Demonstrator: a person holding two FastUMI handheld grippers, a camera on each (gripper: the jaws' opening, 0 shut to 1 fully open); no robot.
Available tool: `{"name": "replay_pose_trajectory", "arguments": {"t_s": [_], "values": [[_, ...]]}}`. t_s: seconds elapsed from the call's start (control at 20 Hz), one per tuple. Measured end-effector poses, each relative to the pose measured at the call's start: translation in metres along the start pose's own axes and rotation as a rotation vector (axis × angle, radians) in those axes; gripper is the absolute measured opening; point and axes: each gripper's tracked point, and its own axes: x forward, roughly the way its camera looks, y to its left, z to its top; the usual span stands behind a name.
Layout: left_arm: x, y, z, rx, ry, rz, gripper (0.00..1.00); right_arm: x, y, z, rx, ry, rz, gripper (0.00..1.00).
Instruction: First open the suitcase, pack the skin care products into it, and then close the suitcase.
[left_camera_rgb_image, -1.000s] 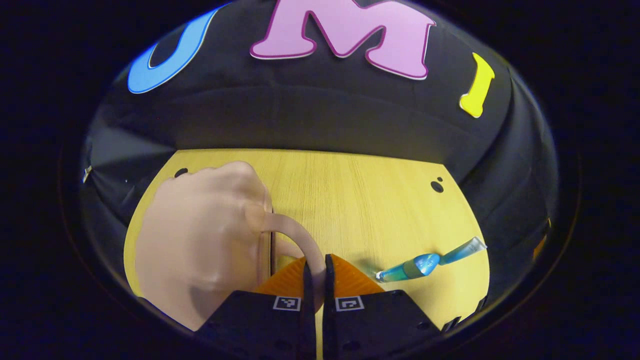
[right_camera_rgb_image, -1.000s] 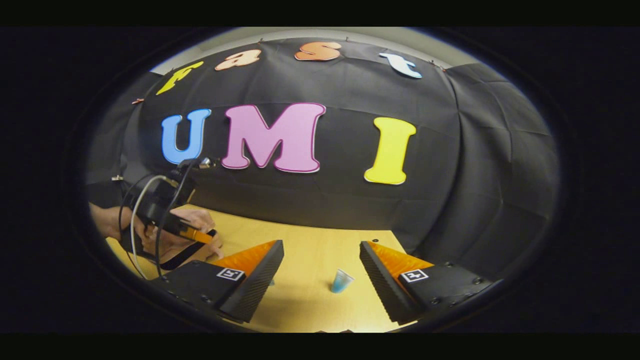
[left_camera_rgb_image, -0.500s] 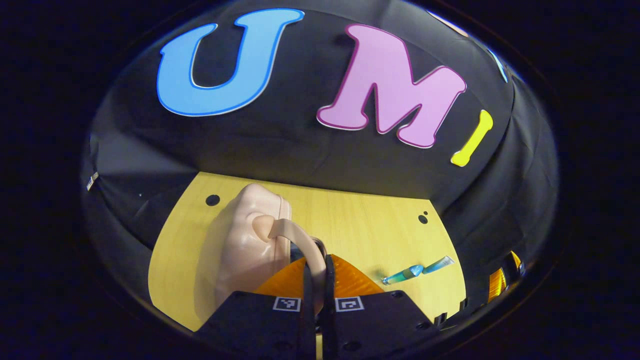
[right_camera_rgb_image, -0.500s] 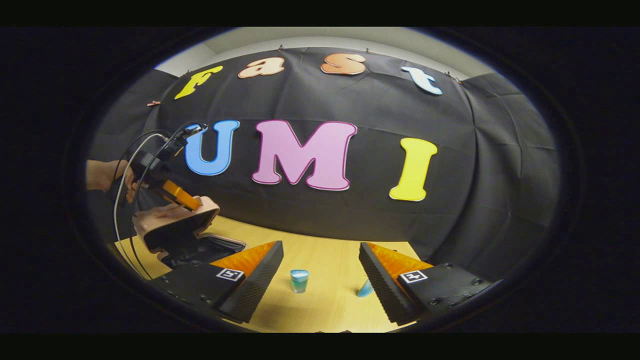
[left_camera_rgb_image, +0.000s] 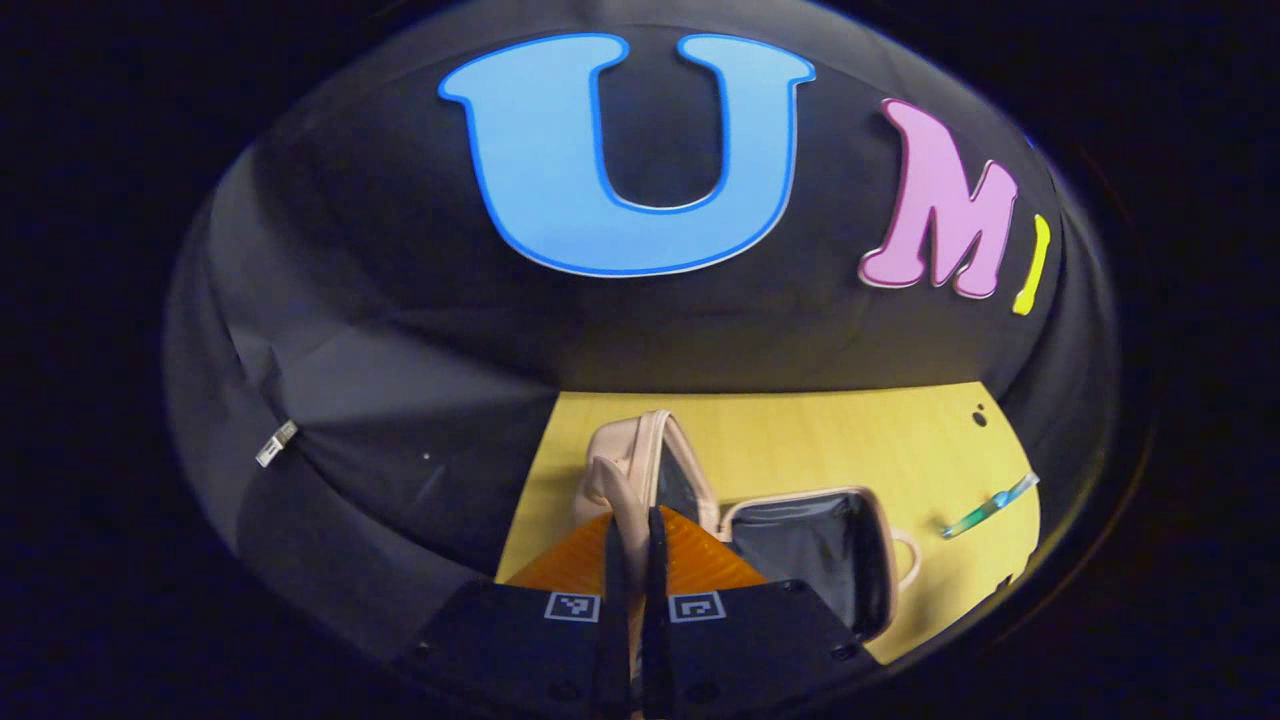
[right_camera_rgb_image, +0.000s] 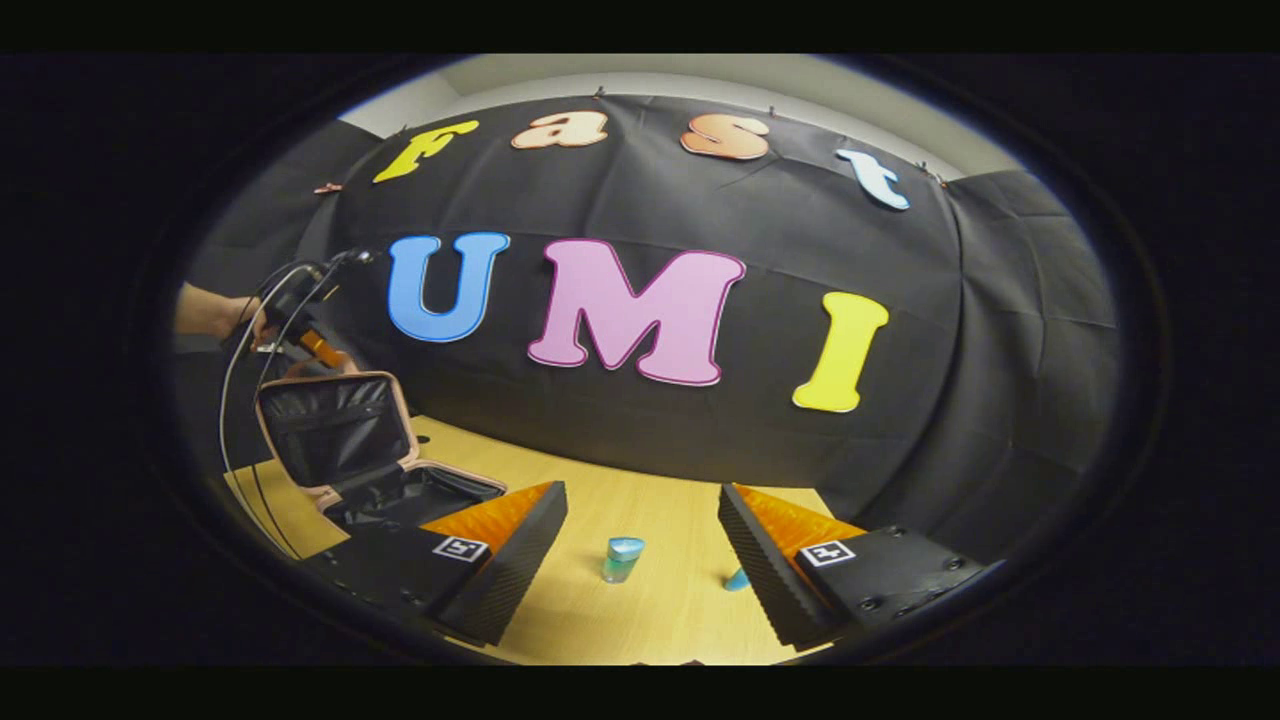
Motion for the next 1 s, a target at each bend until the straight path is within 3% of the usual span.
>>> {"name": "replay_pose_trajectory", "arguments": {"t_s": [0.3, 0.5, 0.6, 0.7, 0.75, 0.8, 0.85, 0.95, 1.0], "values": [[0.1, 0.087, -0.083, -0.068, 0.045, 0.036, 0.1, 0.001, 0.029, -0.015, -0.046, 0.05, -0.018, 0.96], [0.139, 0.091, -0.128, -0.173, 0.092, 0.043, 0.1, -0.004, 0.042, -0.033, -0.128, 0.07, -0.002, 0.96], [0.146, 0.097, -0.144, -0.171, 0.115, 0.085, 0.11, -0.008, 0.038, -0.034, -0.135, 0.072, -0.013, 0.97], [0.146, 0.101, -0.153, -0.183, 0.144, 0.146, 0.22, -0.01, 0.031, -0.029, -0.089, 0.061, -0.025, 0.97], [0.143, 0.102, -0.15, -0.192, 0.126, 0.162, 0.35, -0.011, 0.026, -0.029, -0.067, 0.059, -0.038, 0.96], [0.132, 0.101, -0.139, -0.192, 0.088, 0.162, 0.39, -0.011, 0.018, -0.029, -0.053, 0.058, -0.052, 0.96], [0.117, 0.098, -0.129, -0.183, 0.046, 0.171, 0.52, -0.011, 0.01, -0.028, -0.045, 0.052, -0.065, 0.96], [0.083, 0.091, -0.104, -0.144, -0.04, 0.199, 0.97, -0.009, -0.014, -0.026, -0.03, 0.041, -0.096, 0.96], [0.063, 0.081, -0.091, -0.116, -0.083, 0.203, 1.0, -0.008, -0.026, -0.027, -0.025, 0.043, -0.11, 0.96]]}}
